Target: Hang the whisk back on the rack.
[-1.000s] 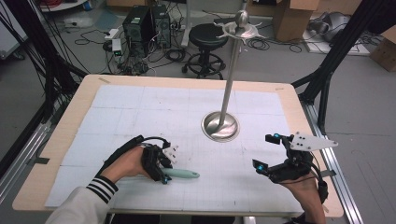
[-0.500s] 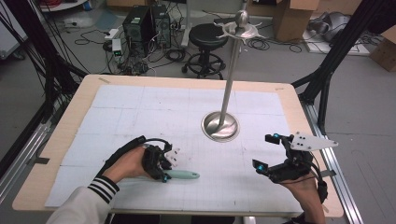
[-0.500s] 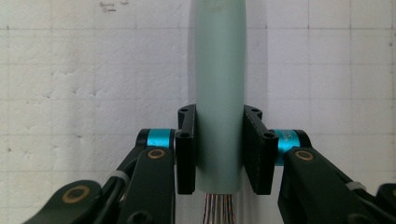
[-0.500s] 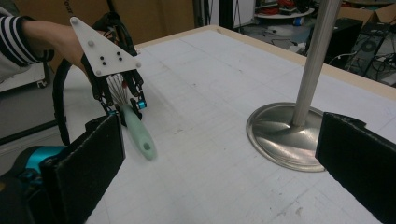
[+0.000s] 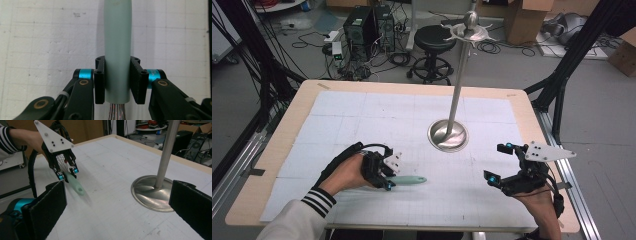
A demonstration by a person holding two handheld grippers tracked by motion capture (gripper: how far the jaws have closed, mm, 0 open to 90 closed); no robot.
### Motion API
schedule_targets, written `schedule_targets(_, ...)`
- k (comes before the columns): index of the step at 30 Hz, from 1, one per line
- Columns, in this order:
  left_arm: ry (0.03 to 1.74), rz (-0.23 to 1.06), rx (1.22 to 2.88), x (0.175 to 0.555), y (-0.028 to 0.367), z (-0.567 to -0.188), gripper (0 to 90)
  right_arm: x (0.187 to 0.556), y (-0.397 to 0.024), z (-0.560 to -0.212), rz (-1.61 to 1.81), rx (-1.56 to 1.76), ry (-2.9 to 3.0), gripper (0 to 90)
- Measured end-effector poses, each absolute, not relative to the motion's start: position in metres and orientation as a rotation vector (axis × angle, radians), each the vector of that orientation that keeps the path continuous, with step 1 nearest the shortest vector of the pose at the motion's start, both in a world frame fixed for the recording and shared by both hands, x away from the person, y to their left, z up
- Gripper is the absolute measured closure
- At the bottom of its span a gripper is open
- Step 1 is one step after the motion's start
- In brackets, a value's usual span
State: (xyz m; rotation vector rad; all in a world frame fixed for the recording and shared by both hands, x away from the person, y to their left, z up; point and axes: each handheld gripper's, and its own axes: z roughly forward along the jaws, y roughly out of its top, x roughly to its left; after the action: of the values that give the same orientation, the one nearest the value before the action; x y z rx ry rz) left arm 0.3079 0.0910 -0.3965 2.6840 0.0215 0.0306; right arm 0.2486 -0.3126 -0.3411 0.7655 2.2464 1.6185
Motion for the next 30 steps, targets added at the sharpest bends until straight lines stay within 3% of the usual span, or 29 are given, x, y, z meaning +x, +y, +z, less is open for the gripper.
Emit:
schedule_targets(16, 0.081, 0.031, 2.499, 0.312, 0.102, -0.358, 69.4, 0.248, -0.313, -0.341, 1.617, 0.76, 2.247, 0.1)
schedule_targets(30, 0.067, 0.047, 2.467, 0.319, 0.103, -0.324, 69.4, 0.248, -0.315, -0.342, 1.621, 0.775, 2.244, 0.1)
